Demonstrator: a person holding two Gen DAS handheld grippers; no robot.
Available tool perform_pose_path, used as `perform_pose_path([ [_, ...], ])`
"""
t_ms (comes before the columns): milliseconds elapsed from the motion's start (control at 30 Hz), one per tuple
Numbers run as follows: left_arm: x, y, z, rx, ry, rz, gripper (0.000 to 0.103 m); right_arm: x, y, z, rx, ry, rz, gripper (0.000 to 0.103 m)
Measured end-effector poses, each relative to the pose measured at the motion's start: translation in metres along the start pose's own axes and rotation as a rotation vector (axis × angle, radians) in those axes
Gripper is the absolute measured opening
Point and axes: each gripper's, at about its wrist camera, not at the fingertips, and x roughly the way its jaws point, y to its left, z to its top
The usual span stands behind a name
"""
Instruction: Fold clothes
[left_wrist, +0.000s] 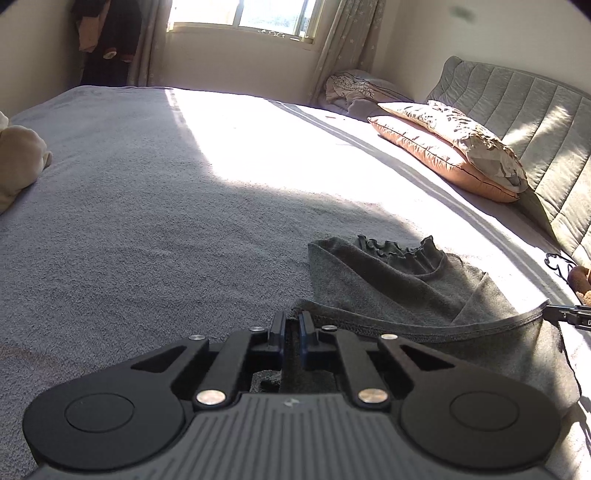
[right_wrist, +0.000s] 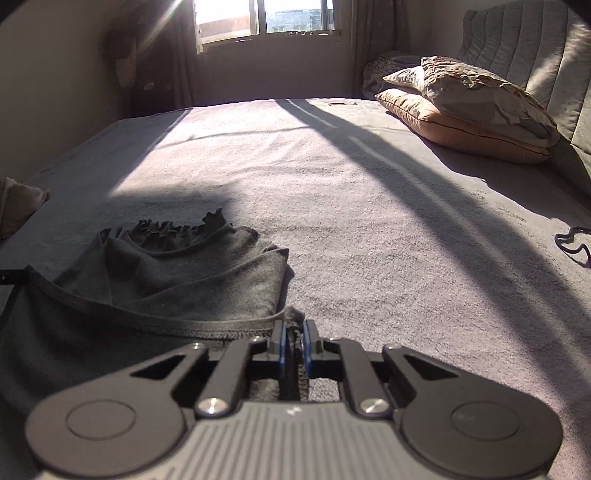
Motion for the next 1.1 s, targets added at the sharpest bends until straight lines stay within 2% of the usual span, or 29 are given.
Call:
perform_pose_path([
  [67,-0.003,0.002,0.003,-0.01,-0.035,0.022,0.006,-0.005,0.0,0.003,0.008,-0.038,-0.01,0.009],
  [133,0.002,0.005,0.003,-0.003,-0.026,0.062,0.006,-0.006,0.0,0.004,0.017,-0.059,-0.033,0.009],
  [233,0.019,0.01,-0.004,-0.03,0.067,0.06,0.008,0.012,-0.003,-0.001,0.015,0.031,-0.056,0.011],
  [267,0.02,0.012,-0.007,-0.051,0.084,0.046,0.008,0.02,-0.003,-0.005,0.011,0.072,-0.062,0.015],
  [333,0.015,0.013,-0.007,-0.069,0.086,0.014,0.01,0.025,0.001,-0.011,-0.027,0.098,-0.098,0.026],
  [367,0.01,0.013,-0.005,-0.071,0.078,-0.002,0.016,0.02,0.001,-0.01,-0.038,0.08,-0.099,0.035],
  [400,0.006,0.012,-0.004,-0.071,0.07,-0.018,0.03,0.015,0.0,-0.009,-0.047,0.062,-0.098,0.047],
  [433,0.003,0.011,-0.004,-0.064,0.063,-0.031,0.04,0.01,-0.003,-0.008,-0.032,0.05,-0.089,0.051],
  [467,0.001,0.009,-0.004,-0.052,0.058,-0.041,0.054,0.005,-0.006,-0.007,-0.017,0.039,-0.08,0.053],
  [567,0.006,0.002,-0.006,0.004,0.065,-0.033,0.057,0.002,-0.013,-0.008,0.019,0.06,-0.063,0.053],
  [700,0.028,0.0,-0.009,-0.029,0.099,-0.027,0.057,0.009,-0.012,-0.013,0.038,0.1,-0.045,0.054],
  [800,0.039,-0.006,-0.012,-0.021,0.103,-0.024,0.054,0.015,-0.015,-0.014,0.091,0.125,0.005,0.054],
  [833,0.039,-0.008,-0.012,-0.024,0.101,-0.029,0.037,0.017,-0.015,-0.015,0.105,0.132,0.016,0.054],
  [867,0.039,-0.009,-0.012,-0.026,0.1,-0.034,0.014,0.017,-0.014,-0.015,0.1,0.131,0.023,0.053],
  [933,0.04,-0.013,-0.012,-0.029,0.094,-0.041,0.013,0.018,-0.011,-0.014,0.089,0.128,0.038,0.044],
  [1000,0.034,-0.014,-0.01,-0.022,0.07,-0.026,0.007,0.018,-0.008,-0.013,0.078,0.124,0.051,0.02],
  [1033,0.029,-0.013,-0.008,-0.032,0.052,-0.025,0.007,0.015,-0.004,-0.012,0.061,0.104,0.035,0.014],
  [1067,0.024,-0.012,-0.005,-0.041,0.034,-0.023,0.007,0.012,-0.001,-0.011,0.044,0.083,0.019,0.004],
  [1100,0.019,-0.01,-0.003,-0.051,0.016,-0.022,0.006,0.009,0.001,-0.009,0.026,0.058,-0.005,0.004],
])
